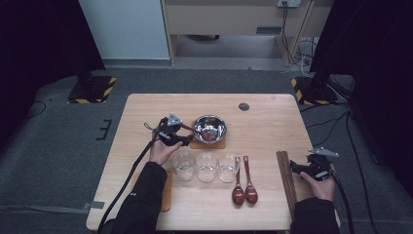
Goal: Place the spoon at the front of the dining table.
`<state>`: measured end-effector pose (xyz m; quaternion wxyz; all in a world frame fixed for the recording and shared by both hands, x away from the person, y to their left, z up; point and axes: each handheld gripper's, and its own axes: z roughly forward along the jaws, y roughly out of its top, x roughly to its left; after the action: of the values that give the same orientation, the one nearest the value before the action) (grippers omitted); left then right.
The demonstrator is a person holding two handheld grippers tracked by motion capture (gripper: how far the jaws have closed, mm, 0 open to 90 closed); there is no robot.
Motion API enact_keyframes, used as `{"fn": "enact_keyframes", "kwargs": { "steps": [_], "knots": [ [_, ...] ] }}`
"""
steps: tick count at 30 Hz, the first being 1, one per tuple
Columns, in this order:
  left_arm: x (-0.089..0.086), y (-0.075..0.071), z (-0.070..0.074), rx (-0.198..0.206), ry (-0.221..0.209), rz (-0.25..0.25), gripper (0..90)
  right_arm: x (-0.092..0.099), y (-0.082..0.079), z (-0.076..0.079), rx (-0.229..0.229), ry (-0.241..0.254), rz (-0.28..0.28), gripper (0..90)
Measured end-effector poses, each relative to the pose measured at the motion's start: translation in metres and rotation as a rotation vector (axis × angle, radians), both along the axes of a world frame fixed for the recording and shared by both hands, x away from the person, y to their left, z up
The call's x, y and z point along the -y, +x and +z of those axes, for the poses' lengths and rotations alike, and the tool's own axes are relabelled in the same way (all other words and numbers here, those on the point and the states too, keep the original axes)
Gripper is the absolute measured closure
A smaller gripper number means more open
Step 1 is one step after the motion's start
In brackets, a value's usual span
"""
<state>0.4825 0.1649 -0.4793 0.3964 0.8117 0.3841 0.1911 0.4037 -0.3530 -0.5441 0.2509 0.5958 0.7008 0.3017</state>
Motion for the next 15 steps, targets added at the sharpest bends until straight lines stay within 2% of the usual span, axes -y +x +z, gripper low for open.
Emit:
{"fn": "enact_keyframes", "kwargs": {
  "steps": [4, 7, 15],
  "knots": [
    [-0.005, -0.002, -0.002, -0.015, -0.008, 0.008, 25.5, 0.0, 0.0, 0.0, 0.0, 0.001, 0.0, 4.7],
    [-0.01, -0.004, -0.004, -0.026, 0.005, 0.005, 23.2, 0.0, 0.0, 0.0, 0.001, 0.001, 0.002, 5.2],
    [-0.026, -0.013, -0.005, -0.021, -0.034, 0.013, 21.3, -0.001, -0.002, 0.001, 0.021, -0.017, 0.006, 6.7]
  ]
}}
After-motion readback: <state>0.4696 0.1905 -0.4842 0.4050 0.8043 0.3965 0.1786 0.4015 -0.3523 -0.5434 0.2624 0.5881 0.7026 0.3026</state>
